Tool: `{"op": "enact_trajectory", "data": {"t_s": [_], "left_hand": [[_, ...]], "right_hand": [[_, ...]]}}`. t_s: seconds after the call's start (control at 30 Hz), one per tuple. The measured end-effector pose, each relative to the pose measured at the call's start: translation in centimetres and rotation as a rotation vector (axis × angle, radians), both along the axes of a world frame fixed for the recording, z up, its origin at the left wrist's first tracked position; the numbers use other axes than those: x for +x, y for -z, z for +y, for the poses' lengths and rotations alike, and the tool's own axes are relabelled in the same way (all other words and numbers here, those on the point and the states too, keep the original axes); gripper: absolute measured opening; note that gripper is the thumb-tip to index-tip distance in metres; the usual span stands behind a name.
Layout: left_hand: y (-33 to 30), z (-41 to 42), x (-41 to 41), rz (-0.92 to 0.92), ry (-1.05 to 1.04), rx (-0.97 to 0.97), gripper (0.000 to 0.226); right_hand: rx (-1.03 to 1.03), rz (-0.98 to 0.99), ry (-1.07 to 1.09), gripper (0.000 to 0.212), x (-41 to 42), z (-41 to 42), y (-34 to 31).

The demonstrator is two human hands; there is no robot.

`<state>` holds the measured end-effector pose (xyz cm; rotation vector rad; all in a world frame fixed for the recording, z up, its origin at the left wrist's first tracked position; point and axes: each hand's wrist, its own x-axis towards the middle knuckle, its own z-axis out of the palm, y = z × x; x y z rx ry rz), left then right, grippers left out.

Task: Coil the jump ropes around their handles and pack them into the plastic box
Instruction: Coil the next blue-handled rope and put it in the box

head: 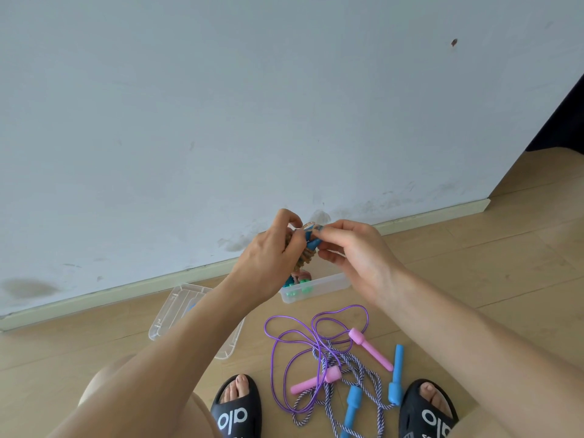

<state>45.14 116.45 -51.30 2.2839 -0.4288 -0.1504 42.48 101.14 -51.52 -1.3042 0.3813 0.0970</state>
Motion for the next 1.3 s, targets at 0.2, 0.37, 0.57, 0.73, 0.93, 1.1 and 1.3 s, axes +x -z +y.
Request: {"op": "enact_trajectory", "data": {"t_s": [0.2,0.37,0.57,0.73,0.93,1.1,1.3], "left_hand": [[-0.2,0.2,0.2,0.025,0.003,-0.025,0.016],[-0.2,0.4,0.4,-0.015,0.011,-0.023,0.018],[-0.1,0.4,0.7,-0.029,0.004,-0.052,0.02],[0.1,0.2,1.0,-0.022,-0.006,-0.053,0.023],[0.4,0.0,1.3,-0.009,-0.022,-0.035,0.027],[0.3,0.0,1.0,0.057,0.011,-0.035,0.025],[0.3,-0.5,1.1,0.154,-0.003,-0.032,0.026]], "right_hand": [[0.018,0.001,-0.002,0.012,0.1,-0.1,-0.5],[0.061,0.024,-0.073,0.008,0.4,-0.7,-0.7],[0.027,-0.036,-0.088,0.004,0.5,-0.8,-0.5],[-0.43,-0.236,-0.138,0.008,0.0,-0.8,-0.2],[-1.124,-0.672,-0.195,0.021,-0.8,-0.7,0.6],[-1.105,-0.613,-0.224,0.008,-0.1,-1.5,0.5],[-1.145,-0.666,-0.393,0.006,-0.4,-1.6,-0.2]]}}
